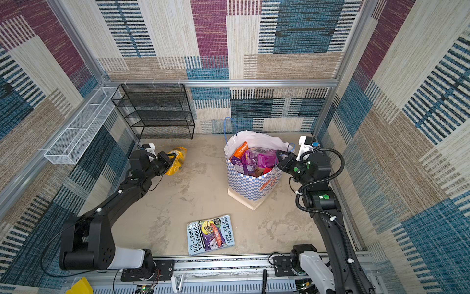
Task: Place the snacks into the paper bag
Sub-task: 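Lift the yellow snack bag and carry it over the paper bag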
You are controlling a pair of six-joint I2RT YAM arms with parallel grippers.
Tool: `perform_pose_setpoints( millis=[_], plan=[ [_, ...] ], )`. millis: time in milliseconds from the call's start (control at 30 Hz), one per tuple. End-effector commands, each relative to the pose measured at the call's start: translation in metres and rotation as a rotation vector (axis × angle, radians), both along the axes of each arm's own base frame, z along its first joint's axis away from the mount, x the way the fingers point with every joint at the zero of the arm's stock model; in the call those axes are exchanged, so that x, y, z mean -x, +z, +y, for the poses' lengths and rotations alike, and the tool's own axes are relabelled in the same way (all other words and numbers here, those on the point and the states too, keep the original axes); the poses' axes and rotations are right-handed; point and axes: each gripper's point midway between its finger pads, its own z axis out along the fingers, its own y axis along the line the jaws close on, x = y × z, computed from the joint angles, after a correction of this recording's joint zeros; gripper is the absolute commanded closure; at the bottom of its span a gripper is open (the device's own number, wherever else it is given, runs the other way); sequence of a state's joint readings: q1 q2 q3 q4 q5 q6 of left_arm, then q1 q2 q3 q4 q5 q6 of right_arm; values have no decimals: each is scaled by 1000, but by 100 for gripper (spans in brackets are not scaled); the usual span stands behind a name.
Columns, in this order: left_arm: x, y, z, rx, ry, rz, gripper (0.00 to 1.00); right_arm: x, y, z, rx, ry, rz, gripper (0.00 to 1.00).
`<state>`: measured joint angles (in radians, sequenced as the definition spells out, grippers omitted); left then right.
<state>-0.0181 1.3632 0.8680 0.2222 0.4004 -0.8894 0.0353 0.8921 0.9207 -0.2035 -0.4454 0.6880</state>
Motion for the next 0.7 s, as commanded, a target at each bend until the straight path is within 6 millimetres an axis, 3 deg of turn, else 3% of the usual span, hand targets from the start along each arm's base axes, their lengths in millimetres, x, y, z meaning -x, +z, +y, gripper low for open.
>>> perform_pose_setpoints(
  millis=[0,167,500,667],
  plan=[
    [17,29,-8,-77,-62,-69,100,2,19,3,-31,18,-70,99],
    [40,54,-16,-127,-128,-80,100,2,22,4,-34,18,-76,99],
    [63,78,-25,-144,-193,-87,100,3,27,6,-42,32,-87,99],
    [70,124,-40,-131,-247,-116,100,5,34,6,-43,36,-96,99]
  ],
)
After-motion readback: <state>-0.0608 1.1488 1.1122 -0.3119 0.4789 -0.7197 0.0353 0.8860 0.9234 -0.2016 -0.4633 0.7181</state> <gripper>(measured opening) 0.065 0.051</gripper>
